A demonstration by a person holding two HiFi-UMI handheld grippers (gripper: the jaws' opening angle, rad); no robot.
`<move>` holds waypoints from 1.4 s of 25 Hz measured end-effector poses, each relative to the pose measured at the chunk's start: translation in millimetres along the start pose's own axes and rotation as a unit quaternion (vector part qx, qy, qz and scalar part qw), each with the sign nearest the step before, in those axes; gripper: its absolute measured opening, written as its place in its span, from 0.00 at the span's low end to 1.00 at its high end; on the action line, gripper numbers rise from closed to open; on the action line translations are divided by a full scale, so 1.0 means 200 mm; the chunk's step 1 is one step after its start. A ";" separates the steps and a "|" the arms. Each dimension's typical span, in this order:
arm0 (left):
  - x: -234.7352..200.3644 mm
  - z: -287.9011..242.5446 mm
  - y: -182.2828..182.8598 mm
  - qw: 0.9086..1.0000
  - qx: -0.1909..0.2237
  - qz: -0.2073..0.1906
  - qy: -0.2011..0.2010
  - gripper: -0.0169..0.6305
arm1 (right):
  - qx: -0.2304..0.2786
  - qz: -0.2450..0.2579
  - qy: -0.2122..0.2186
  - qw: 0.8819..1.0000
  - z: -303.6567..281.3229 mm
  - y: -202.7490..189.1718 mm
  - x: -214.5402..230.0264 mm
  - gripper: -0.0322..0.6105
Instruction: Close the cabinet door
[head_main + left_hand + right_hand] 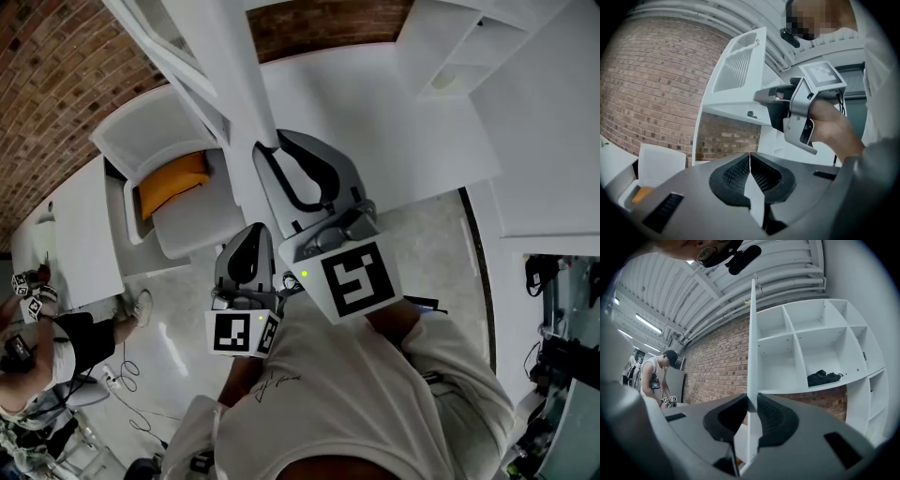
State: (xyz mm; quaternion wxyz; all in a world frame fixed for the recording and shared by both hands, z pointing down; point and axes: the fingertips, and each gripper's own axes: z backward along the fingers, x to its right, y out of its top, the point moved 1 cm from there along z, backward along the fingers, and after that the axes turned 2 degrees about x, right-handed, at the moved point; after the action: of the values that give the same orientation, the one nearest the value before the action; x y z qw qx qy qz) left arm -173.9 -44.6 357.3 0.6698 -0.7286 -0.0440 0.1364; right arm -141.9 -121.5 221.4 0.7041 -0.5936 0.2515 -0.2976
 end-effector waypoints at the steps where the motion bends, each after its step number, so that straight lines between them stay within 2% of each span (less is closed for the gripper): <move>1: 0.01 -0.01 0.00 1.000 0.000 0.000 -0.003 0.05 | -0.001 0.000 0.000 1.000 0.00 0.00 0.01 0.16; 16: 0.03 -0.18 0.00 1.000 -0.007 -0.012 -0.016 0.05 | -0.001 0.002 0.017 1.000 -0.01 0.00 0.16 0.16; 35: 0.06 -0.33 0.01 1.000 -0.008 -0.006 -0.025 0.05 | -0.012 -0.001 0.041 0.999 -0.04 -0.01 0.32 0.16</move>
State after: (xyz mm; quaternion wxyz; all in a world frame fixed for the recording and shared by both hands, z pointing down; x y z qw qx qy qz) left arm -146.4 -105.7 358.2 0.6636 -0.7298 -0.0664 0.1504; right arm -103.7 -173.2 221.7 0.6858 -0.5896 0.2833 -0.3191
